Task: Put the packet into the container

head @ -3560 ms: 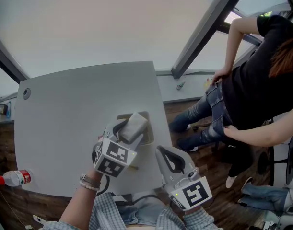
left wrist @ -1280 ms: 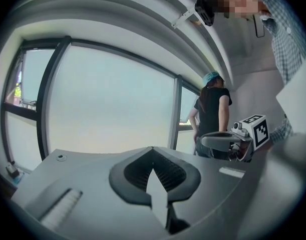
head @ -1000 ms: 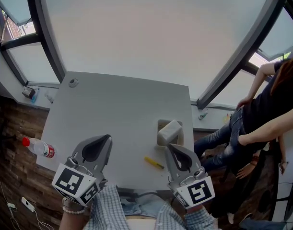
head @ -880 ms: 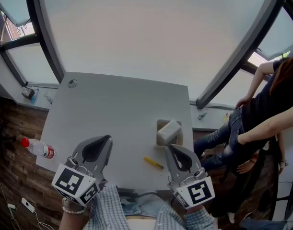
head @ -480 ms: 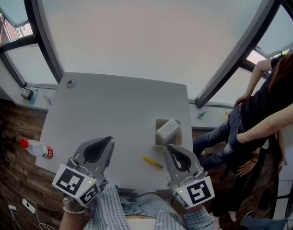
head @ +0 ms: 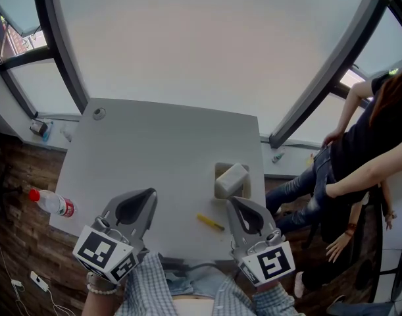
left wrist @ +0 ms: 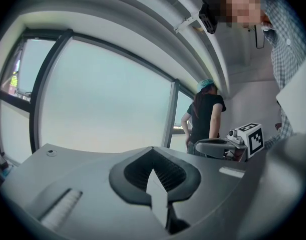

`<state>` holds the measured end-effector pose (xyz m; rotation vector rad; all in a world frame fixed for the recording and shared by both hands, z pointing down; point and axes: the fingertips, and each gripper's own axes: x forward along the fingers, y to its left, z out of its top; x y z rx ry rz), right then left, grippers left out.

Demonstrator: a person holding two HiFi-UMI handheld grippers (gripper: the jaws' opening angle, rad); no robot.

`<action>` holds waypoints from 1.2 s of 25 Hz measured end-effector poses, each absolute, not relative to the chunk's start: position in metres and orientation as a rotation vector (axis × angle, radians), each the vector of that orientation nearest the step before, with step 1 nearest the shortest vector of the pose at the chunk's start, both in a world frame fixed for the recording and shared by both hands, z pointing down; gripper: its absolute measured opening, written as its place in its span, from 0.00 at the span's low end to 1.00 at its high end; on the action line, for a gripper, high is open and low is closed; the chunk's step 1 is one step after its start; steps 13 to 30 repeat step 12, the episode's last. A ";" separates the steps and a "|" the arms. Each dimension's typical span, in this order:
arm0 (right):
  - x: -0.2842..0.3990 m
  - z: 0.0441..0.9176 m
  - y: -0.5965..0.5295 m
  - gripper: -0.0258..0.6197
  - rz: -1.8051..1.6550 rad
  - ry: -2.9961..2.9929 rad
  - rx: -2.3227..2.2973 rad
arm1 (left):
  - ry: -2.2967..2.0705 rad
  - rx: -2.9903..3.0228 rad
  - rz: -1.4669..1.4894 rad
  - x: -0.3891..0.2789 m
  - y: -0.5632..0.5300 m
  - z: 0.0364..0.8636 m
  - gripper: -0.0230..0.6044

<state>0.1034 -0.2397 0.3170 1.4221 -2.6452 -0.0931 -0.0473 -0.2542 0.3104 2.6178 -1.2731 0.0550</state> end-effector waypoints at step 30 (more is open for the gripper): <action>0.109 0.316 -0.240 0.04 -0.089 -2.623 1.470 | -1.276 2.615 0.050 -0.049 -0.252 0.309 0.04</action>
